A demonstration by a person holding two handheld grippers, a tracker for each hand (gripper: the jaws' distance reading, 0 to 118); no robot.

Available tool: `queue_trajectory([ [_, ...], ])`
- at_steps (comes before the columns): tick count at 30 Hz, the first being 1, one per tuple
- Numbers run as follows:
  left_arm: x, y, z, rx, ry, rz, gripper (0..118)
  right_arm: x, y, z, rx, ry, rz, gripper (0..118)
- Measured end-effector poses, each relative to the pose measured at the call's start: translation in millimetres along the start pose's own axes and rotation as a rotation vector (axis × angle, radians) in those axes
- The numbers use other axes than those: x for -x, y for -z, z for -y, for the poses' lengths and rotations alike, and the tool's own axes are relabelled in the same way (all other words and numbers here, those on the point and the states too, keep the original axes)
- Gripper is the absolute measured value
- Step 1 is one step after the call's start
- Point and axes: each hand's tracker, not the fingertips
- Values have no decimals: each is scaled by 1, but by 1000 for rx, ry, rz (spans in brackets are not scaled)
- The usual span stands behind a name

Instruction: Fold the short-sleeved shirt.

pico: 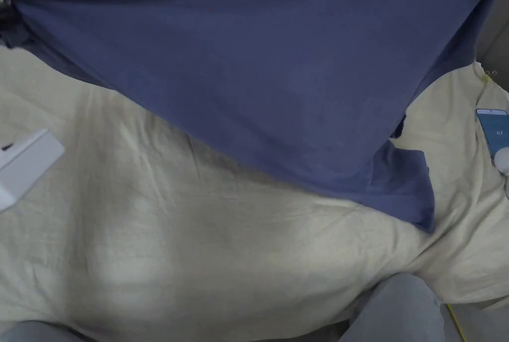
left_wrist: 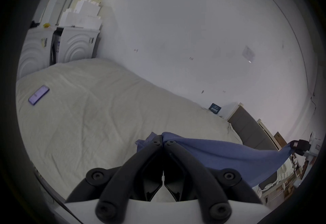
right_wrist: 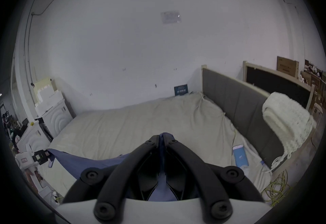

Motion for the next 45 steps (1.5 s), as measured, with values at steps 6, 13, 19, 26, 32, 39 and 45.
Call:
queue_trajectory([
  [6,-27,-39,-41,-133,27,56,0,3,-41,-30,-174,-1,9,3],
  [13,-37,-67,-91,-229,89,54,0,21,-57,-63,-252,6,-36,3],
  [19,-48,-61,-138,-270,158,-3,0,38,-34,-105,-283,-37,-19,3],
  [26,-76,-19,-192,-283,335,-166,0,75,15,-151,-308,-84,37,3],
  [32,-97,50,-229,-264,406,-292,0,97,82,-188,-330,-232,119,3],
  [39,-120,133,-254,-300,375,-389,0,120,161,-206,-357,-333,194,3],
  [45,-123,179,-256,-411,274,-355,0,114,224,-210,-363,-265,237,3],
])
